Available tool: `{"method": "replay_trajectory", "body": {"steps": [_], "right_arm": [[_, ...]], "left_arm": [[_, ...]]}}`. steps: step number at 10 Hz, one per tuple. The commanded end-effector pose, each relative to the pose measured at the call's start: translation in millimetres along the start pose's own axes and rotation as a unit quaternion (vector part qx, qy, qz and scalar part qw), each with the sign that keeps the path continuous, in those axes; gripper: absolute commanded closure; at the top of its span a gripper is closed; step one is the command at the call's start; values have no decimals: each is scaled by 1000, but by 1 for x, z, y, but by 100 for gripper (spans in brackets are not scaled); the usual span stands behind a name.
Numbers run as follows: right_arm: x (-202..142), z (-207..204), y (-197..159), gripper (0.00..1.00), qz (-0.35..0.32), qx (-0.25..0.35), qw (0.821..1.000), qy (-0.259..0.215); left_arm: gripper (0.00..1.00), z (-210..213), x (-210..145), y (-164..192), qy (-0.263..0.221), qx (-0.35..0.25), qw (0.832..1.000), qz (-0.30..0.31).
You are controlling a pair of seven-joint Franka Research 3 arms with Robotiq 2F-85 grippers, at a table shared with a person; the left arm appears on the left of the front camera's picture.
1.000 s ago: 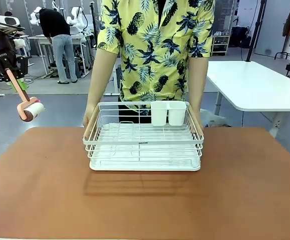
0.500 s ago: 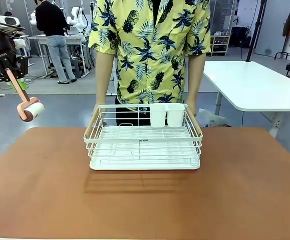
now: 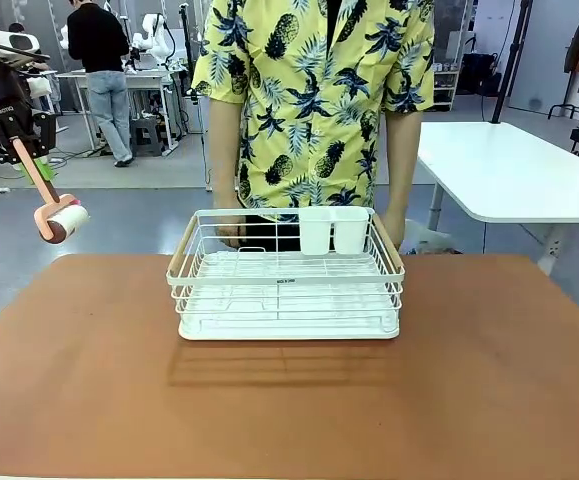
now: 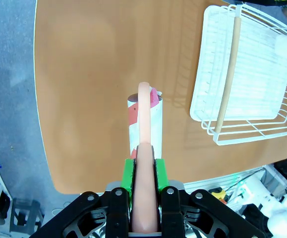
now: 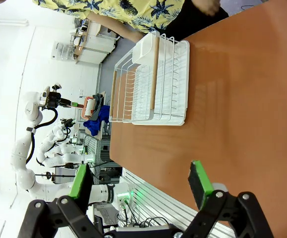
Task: Clean the table.
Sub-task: Place the Lint Roller down when the Dish drying rack is positioned in the middle of the table.
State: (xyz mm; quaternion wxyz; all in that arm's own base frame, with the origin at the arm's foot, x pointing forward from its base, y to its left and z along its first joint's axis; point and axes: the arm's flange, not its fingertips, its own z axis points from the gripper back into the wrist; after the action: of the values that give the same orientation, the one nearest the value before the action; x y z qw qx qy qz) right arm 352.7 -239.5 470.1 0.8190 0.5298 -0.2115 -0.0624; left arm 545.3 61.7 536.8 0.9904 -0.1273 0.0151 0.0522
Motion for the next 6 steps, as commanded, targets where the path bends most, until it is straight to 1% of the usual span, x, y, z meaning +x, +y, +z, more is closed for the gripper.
{"method": "replay_trajectory", "body": {"steps": [1, 2, 3, 4, 5, 6], "right_arm": [[1, 1, 2, 0, 5, 8, 1000, -3], [1, 1, 2, 0, 5, 8, 1000, -3], [1, 1, 2, 0, 5, 8, 1000, -3], [1, 1, 2, 0, 5, 8, 1000, -3], [1, 1, 2, 0, 5, 8, 1000, -3], [1, 1, 2, 0, 5, 8, 1000, -3]], "left_arm": [[79, 2, -1, 1, -4, -2, 1000, -1], [79, 0, 0, 0, 0, 0, 1000, 0], [79, -2, 5, -9, -14, 32, 995, 92], [79, -3, 10, -17, -5, 41, 987, 155], [79, -3, 15, -25, -1, 48, 972, 228], [79, -4, 18, -36, 5, 69, 949, 307]]}}
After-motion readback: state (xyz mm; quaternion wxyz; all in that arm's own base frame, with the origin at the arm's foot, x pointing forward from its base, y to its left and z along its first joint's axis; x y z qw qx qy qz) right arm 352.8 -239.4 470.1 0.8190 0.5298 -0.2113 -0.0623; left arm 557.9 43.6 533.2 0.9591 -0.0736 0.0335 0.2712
